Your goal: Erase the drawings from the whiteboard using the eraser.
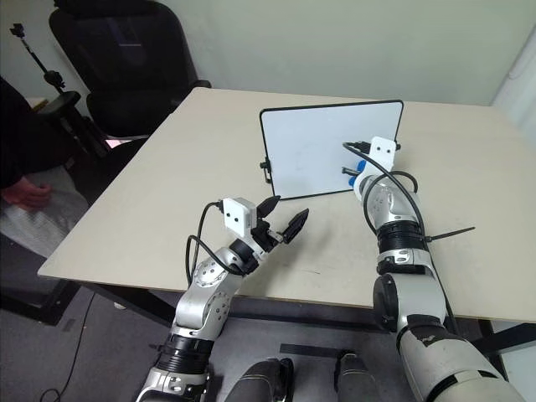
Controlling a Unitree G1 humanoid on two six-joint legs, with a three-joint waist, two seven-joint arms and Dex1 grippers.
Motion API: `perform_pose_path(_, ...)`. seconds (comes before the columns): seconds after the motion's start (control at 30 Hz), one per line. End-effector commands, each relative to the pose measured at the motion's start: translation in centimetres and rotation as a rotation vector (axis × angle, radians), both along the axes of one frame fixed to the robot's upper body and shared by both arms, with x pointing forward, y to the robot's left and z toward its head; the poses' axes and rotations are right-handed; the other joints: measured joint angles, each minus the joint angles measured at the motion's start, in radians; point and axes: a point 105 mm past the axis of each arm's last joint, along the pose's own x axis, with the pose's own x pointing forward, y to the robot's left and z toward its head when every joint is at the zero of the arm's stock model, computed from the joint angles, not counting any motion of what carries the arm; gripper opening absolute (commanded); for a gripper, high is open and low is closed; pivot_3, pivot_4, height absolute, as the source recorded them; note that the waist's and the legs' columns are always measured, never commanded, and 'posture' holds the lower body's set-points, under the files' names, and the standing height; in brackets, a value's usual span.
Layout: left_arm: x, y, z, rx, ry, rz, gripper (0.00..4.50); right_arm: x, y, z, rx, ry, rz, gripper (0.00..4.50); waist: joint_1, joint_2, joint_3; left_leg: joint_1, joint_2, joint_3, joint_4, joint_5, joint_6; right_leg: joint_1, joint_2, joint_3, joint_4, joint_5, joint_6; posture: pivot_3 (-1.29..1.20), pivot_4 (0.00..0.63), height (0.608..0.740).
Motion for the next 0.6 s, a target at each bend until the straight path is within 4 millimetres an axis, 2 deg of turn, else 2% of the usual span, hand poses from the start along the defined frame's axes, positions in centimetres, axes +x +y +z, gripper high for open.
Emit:
perform_pose_path(0.03,-0.2,-0.1,1.5,-0.014,-0.06,-0.005,4.5,-0.8,4.2,4.5,0.048,-0.12,0.144,0.09,-0.005,0.0,0.0,0.0,0.0,0.0,0.0,0.0,0.0,0.0,0.0,0.0,0.0,0.0,0.0,0.0,0.15,0.74)
perform_pose_path(0.13,-0.2,-0.2,1.5,-0.014,-0.059,-0.007,4.5,-1.6,5.9,5.6,0.063,-0.149,0.195,0.09,-0.007,0.0,0.0,0.0,0.001,0.0,0.0,0.0,0.0,-0.001,0.0,0.0,0.0,0.0,0.0,0.0,0.15,0.74)
perform_pose_path(0.23,-0.2,-0.2,1.5,-0.015,-0.058,-0.007,4.5,-1.8,6.0,6.1,0.075,-0.159,0.201,0.09,-0.004,0.0,0.0,0.0,0.001,0.0,0.0,0.0,0.0,-0.002,0.0,-0.001,0.001,0.0,0.0,0.0,0.15,0.74)
perform_pose_path(0.33,-0.2,-0.2,1.5,-0.016,-0.057,-0.006,4.5,-1.3,4.6,5.7,0.065,-0.153,0.157,0.09,0.002,0.0,0.0,-0.001,0.001,0.0,0.0,0.0,0.0,-0.001,0.0,0.0,0.0,0.0,0.0,0.0,0.15,0.74)
perform_pose_path(0.6,-0.2,-0.1,1.5,-0.017,-0.059,-0.002,4.5,0.3,-0.9,3.0,0.02,-0.095,-0.032,0.09,0.018,0.0,0.0,-0.001,0.0,-0.001,0.0,0.0,0.0,0.001,0.0,0.0,0.0,0.002,-0.003,0.0,0.15,0.74)
